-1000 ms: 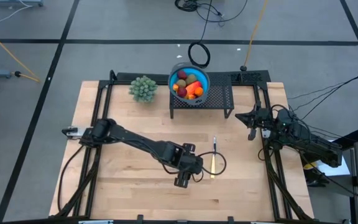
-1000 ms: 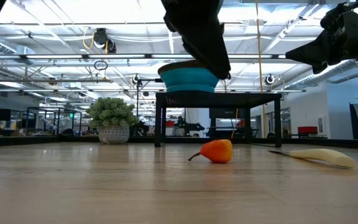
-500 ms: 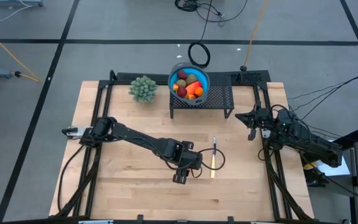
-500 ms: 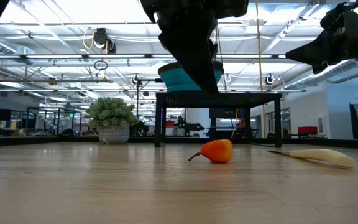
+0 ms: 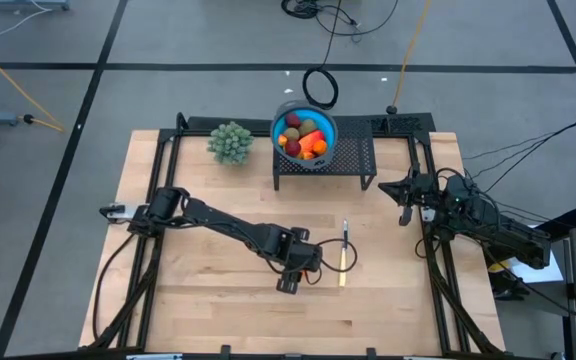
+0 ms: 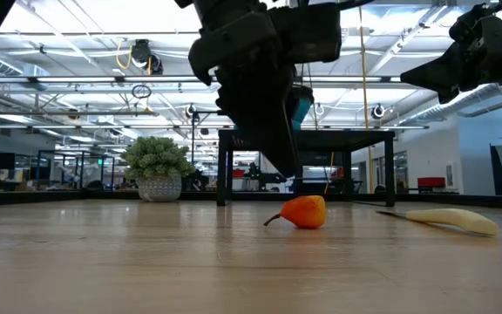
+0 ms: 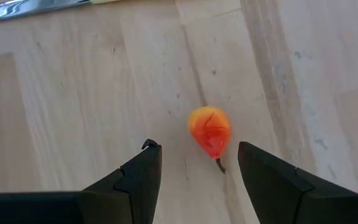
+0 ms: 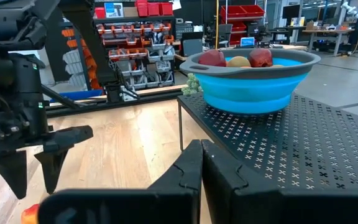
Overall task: Pick & Place Fruit
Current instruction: Put the orange peach into the blue strainer bowl on the shelf
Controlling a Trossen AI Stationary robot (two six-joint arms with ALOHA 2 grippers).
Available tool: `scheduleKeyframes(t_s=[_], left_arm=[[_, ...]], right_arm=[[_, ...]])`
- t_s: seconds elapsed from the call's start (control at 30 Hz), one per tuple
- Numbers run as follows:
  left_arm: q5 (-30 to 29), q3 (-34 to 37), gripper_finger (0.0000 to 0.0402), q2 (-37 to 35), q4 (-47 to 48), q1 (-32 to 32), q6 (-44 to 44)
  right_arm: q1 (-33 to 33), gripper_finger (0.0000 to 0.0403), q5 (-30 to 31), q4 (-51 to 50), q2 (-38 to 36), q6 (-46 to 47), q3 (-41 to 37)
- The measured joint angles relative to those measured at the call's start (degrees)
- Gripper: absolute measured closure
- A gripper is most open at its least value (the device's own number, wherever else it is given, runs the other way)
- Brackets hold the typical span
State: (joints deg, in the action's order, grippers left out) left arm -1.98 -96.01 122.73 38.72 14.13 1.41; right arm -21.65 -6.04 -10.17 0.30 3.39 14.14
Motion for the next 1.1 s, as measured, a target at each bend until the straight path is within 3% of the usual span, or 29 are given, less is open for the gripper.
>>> scheduleKeyframes(t_s=[0.3, 1.1], left_arm=[[0.5, 3.4, 0.0188, -0.1, -7.2, 0.0, -0.4], [2.2, 3.9, 0.0188, 2.3, -10.7, 0.3, 1.4]], right_arm=[[0.0, 0.0403, 0.0, 0.0, 0.0, 0.0, 0.0], [0.0, 0.0403, 0.0, 0.0, 0.0, 0.0, 0.0]])
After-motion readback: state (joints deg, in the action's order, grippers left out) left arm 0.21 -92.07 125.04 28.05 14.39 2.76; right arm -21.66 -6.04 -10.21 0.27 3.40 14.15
